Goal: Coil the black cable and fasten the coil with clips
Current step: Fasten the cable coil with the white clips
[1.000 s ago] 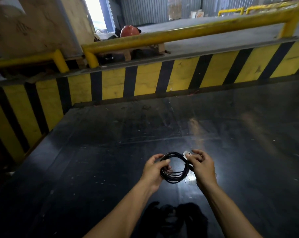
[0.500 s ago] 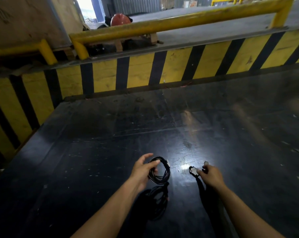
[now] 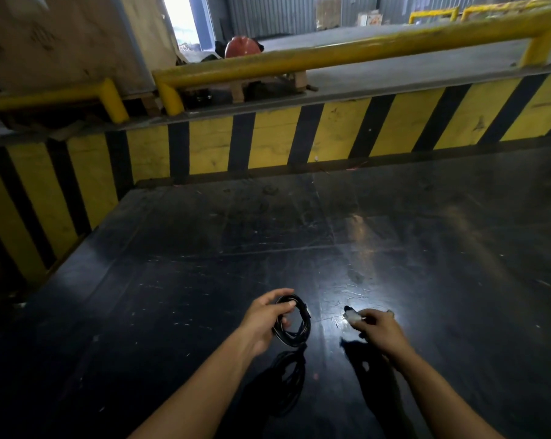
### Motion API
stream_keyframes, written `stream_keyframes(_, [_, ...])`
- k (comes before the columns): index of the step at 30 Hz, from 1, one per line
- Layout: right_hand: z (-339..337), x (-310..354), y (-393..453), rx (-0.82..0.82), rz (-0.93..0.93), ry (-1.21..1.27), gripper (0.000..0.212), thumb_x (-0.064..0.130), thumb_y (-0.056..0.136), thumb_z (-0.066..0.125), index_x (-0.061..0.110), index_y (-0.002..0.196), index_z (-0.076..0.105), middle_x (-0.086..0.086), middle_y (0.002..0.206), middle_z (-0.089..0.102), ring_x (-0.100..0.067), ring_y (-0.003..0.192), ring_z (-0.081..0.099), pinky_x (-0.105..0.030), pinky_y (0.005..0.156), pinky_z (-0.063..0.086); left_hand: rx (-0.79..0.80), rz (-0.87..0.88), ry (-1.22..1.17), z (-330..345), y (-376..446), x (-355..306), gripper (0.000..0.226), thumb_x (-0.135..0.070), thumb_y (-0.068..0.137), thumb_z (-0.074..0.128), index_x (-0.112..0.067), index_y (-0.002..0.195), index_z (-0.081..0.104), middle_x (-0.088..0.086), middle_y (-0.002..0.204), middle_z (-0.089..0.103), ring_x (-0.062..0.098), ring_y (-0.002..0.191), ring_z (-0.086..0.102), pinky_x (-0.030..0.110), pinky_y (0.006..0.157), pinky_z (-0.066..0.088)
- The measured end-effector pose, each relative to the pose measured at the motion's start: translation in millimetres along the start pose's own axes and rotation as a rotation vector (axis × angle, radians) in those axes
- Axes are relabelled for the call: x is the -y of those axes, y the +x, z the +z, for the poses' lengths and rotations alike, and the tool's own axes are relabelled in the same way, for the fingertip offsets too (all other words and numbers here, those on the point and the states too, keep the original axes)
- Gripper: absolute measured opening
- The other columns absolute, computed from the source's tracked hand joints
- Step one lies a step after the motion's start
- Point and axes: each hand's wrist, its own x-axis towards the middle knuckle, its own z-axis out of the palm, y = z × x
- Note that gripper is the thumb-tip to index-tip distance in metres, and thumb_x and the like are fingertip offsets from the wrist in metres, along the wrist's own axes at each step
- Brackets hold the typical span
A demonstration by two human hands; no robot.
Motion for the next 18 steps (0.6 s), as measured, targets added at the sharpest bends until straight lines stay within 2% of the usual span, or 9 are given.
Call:
stream_keyframes(2, [-7,28,-10,0.111,-0.068,0.154,0.021,0.015,0.078,0.074,0.009,0.097,0.066,-0.005,0.069,0.064,-0.012,0.053,0.057,-0.024,0.059,0.046,0.002,0.015,0.060,2,1,-8,0.021,-0.003,0.084,0.066,-0.010,0.103,0.070,0.006,0.091,0.062,0.013,0.064,0.049,0.020,0.055,0.048])
stream_keyframes(3, [-12,44,-16,0.166,-0.118,0.181,0.022,0.015,0.078,0.074,0.010,0.098,0.066,-0.003,0.066,0.064,-0.011,0.052,0.055,-0.023,0.057,0.045,0.008,0.024,0.083,3,1,-13,0.020,-0.008,0.083,0.068,-0.009,0.103,0.071,0.005,0.088,0.061,0.012,0.063,0.049,0.022,0.057,0.048])
stream_keyframes(7, [-27,99,-31,0.307,-0.277,0.219,0.014,0.015,0.083,0.069,0.012,0.097,0.068,-0.006,0.071,0.066,-0.010,0.053,0.049,-0.020,0.054,0.043,0.097,0.045,0.124,14,0,-37,0.026,-0.029,0.082,0.071,-0.009,0.099,0.073,0.002,0.072,0.055,0.011,0.058,0.047,0.025,0.059,0.044])
stream_keyframes(10, [-32,125,-34,0.338,-0.369,0.214,0.011,0.015,0.086,0.066,0.009,0.095,0.067,-0.006,0.070,0.063,-0.007,0.051,0.048,-0.018,0.052,0.041,0.208,0.080,0.130,23,-4,-53,0.020,-0.031,0.084,0.069,-0.012,0.089,0.074,0.001,0.072,0.056,0.010,0.063,0.049,0.024,0.059,0.041])
stream_keyframes(13, [-33,141,-33,0.343,-0.441,0.197,0.009,0.016,0.086,0.065,0.010,0.092,0.067,-0.012,0.070,0.059,-0.010,0.054,0.048,-0.018,0.050,0.041,0.266,0.125,0.175,28,-9,-65,0.014,-0.024,0.086,0.065,-0.012,0.089,0.072,0.002,0.077,0.061,0.011,0.067,0.053,0.023,0.059,0.043])
stream_keyframes(16, [-30,149,-26,0.277,-0.546,0.063,0.010,0.030,0.081,0.070,0.023,0.087,0.069,-0.008,0.072,0.067,-0.014,0.063,0.059,-0.027,0.059,0.048,0.240,0.174,0.217,29,-14,-75,0.013,-0.021,0.088,0.063,-0.010,0.084,0.070,0.001,0.072,0.061,0.006,0.056,0.052,0.022,0.056,0.042])
stream_keyframes(18, [-25,152,-24,0.201,-0.629,-0.050,0.009,0.037,0.078,0.072,0.032,0.084,0.069,-0.003,0.076,0.069,-0.006,0.066,0.061,-0.029,0.063,0.049,0.208,0.191,0.255,28,-16,-82,0.015,-0.021,0.089,0.062,-0.009,0.082,0.068,-0.001,0.066,0.061,0.003,0.049,0.052,0.022,0.054,0.041])
